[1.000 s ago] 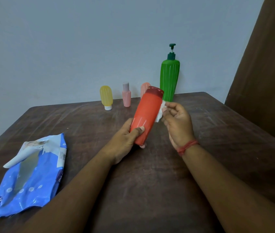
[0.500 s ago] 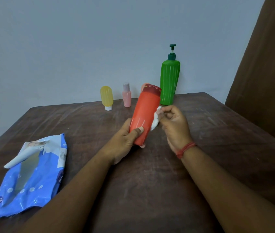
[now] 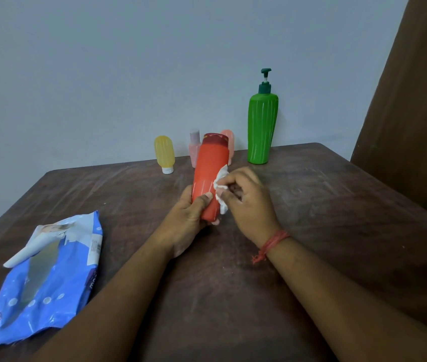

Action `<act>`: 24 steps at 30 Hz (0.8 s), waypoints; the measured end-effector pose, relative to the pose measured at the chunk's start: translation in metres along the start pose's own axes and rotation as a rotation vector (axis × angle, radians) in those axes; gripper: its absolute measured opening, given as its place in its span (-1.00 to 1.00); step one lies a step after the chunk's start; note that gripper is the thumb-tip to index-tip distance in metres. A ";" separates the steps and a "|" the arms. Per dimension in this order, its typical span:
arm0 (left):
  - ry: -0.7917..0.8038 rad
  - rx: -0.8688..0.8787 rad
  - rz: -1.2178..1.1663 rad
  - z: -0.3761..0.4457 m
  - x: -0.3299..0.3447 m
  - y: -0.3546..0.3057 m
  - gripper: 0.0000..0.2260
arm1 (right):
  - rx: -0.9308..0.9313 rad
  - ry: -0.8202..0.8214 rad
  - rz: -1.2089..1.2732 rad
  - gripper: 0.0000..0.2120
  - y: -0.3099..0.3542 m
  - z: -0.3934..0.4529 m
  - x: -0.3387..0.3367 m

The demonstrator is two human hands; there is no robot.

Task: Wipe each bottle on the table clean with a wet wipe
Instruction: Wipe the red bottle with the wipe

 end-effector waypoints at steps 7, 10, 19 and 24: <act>-0.028 -0.013 -0.072 0.000 -0.002 -0.001 -0.71 | -0.153 0.046 -0.181 -0.73 0.012 -0.009 0.009; 0.026 -0.012 -0.014 -0.001 0.002 -0.002 -0.77 | -0.118 -0.067 -0.260 -0.69 0.007 0.003 -0.001; 0.045 0.039 -0.079 -0.004 0.004 -0.007 -0.61 | -0.216 -0.088 -0.292 -0.73 0.024 -0.006 -0.006; 0.084 -0.004 -0.163 -0.004 0.004 -0.007 -0.37 | -0.278 0.042 -0.290 -0.78 0.025 -0.014 0.001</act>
Point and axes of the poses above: each hand's wrist, its own z-axis towards the middle knuckle, its own x-axis out of the palm, y = z × x, the point moved 6 cm from there along z, towards the middle knuckle, and after that the axes turned 12 degrees about x, right-handed, at the moved point
